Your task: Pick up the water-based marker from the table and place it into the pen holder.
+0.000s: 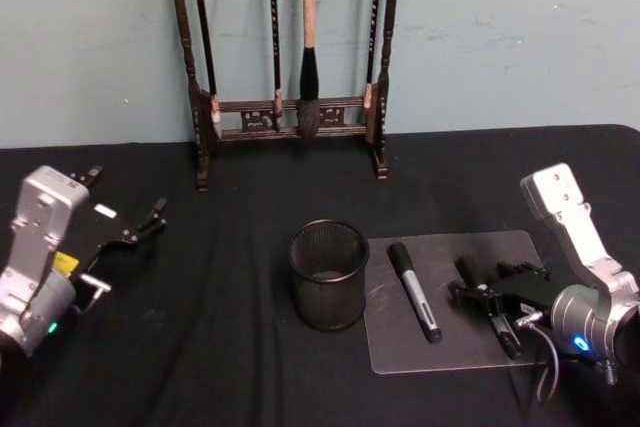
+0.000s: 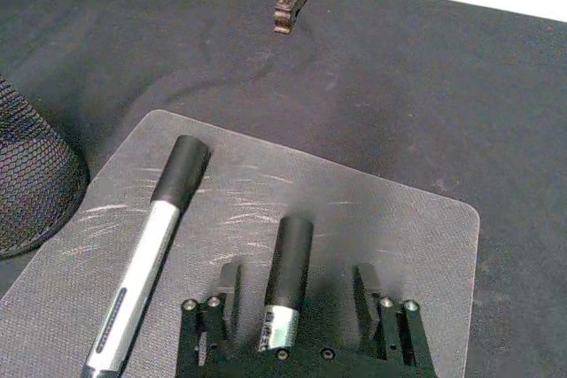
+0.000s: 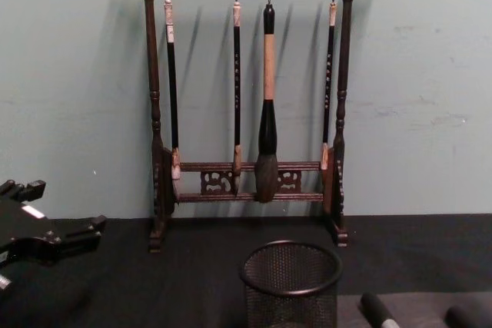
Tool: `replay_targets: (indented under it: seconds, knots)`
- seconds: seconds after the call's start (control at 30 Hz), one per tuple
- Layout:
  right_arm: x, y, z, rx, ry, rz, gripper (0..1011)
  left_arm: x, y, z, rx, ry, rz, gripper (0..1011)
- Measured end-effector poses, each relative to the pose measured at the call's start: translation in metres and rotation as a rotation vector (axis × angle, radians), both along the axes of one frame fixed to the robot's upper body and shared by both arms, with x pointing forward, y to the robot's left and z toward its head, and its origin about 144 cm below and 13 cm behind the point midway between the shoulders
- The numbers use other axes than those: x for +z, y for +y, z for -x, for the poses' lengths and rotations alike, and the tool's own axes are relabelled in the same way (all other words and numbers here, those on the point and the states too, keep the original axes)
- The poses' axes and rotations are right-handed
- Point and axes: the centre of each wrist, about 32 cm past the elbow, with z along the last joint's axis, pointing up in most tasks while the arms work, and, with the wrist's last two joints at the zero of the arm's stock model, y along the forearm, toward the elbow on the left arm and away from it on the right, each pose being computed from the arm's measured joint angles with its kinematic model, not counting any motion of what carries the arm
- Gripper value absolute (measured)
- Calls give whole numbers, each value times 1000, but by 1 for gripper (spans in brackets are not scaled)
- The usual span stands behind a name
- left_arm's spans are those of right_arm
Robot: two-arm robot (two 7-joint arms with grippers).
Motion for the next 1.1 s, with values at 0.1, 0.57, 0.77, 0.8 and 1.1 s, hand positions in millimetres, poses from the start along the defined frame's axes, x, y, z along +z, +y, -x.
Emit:
replay_targets:
  seconds: [0.1,0.57,0.77,0.8,1.1]
  knots:
    - [0,0,0,0,0,0,743,0,0,0,0,0,0,1009]
    - [0,0,0,-1,0,-1,241,0,0,0,0,0,0,1009]
    - [0,0,0,0,0,-3,241,0,0,0,0,0,0,1009]
    - [0,-1,0,1,-1,-6,241,0,0,0,0,0,0,1009]
    - [8,-5,1,4,-60,-66,241,0,0,0,0,0,0,1009]
